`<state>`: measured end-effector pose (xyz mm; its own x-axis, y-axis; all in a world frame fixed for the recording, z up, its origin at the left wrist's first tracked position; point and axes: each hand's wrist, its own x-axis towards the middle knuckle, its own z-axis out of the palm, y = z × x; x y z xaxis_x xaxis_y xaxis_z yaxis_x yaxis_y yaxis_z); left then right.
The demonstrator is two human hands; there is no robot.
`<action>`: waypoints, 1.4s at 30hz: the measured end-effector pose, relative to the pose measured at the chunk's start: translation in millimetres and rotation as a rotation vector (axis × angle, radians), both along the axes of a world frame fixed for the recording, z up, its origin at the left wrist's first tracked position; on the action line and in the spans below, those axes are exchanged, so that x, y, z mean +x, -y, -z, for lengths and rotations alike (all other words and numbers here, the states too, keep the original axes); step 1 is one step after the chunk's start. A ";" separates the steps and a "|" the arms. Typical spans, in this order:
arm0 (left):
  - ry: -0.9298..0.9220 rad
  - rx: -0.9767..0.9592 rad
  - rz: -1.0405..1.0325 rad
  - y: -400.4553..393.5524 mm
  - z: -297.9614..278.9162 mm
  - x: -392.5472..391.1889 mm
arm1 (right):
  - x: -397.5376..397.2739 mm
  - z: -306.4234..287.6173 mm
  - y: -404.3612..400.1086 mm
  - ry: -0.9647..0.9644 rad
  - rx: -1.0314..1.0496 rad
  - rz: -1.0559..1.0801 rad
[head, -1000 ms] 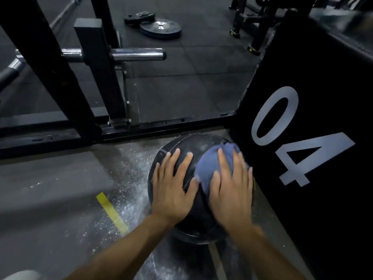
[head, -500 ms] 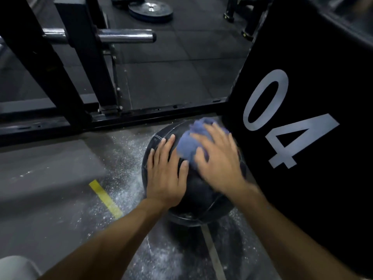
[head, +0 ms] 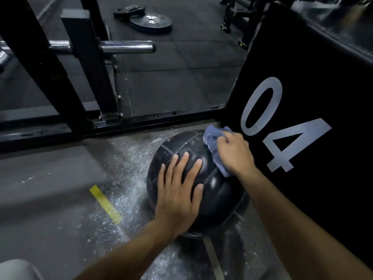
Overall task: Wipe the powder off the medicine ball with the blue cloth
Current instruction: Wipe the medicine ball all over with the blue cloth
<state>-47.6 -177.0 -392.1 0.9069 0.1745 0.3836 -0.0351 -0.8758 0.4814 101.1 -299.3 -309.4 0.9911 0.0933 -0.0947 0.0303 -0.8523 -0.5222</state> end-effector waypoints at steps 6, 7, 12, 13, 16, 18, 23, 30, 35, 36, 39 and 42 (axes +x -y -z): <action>-0.060 -0.340 -0.002 -22.4 -19.5 -11.7 | -9.8 18.3 43.5 0.027 0.061 -0.051; -0.092 -0.453 -0.099 -32.6 -20.9 -8.8 | -14.2 19.2 50.0 0.038 0.095 -0.056; -0.437 -1.054 -0.304 -53.5 5.3 13.1 | -20.0 23.7 64.6 0.151 0.190 -0.106; -0.472 -1.149 -0.317 -56.6 15.3 18.2 | -20.2 25.3 67.0 0.172 0.202 -0.120; -0.583 -1.513 -0.376 -65.7 49.2 25.1 | -21.2 31.0 72.1 0.186 0.263 -0.116; -0.681 -1.709 -0.448 -63.3 62.0 21.1 | -23.9 33.4 72.5 0.188 0.294 -0.089; -0.705 -1.758 -0.495 -52.9 49.0 7.1 | -37.8 25.4 73.9 0.163 0.320 -0.100; -0.565 -1.326 -0.554 -107.4 -0.9 -48.2 | -66.3 79.2 57.2 -0.058 0.698 0.047; -0.493 -0.702 -0.445 -145.3 -24.8 -72.1 | -72.5 109.8 35.9 -0.292 0.892 0.271; -0.493 -0.622 -0.450 -148.2 -21.1 -69.1 | -69.2 105.6 32.2 -0.311 0.941 0.301; -0.416 -0.498 -0.398 -146.0 -11.2 -56.8 | -62.6 92.1 30.6 -0.322 0.877 0.306; -0.258 -0.446 -0.241 -134.6 -7.6 -44.6 | -62.1 94.5 40.1 -0.372 0.982 0.360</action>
<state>-92.1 -42.3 -384.5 0.8760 0.4823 -0.0030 0.3078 -0.5544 0.7733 39.0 -339.4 -403.9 0.9005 0.0029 -0.4347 -0.4348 0.0092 -0.9005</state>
